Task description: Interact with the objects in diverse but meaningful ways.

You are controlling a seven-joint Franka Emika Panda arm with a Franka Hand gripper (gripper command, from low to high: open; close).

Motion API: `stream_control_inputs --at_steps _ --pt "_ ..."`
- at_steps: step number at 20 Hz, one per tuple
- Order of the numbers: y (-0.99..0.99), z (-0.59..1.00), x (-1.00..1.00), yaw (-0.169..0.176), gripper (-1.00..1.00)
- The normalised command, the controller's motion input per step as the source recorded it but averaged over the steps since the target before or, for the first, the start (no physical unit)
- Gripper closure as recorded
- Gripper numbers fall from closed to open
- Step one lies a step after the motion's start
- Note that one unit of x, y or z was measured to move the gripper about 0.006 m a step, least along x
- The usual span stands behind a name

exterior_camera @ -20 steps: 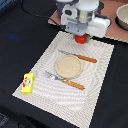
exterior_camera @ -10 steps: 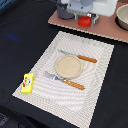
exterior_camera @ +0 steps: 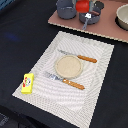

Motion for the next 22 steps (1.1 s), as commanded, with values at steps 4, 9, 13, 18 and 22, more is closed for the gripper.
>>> stream_control_inputs --at_steps 4,9,13,18,22 --pt "0.73 0.0 -0.66 0.001 1.0" --pt "0.69 -0.03 -0.6 0.004 1.0" --pt "0.53 -0.17 -0.58 0.012 1.0" --pt "0.01 -0.3 -0.17 0.008 1.0" --pt "-0.17 -0.44 -0.08 0.0 1.0"
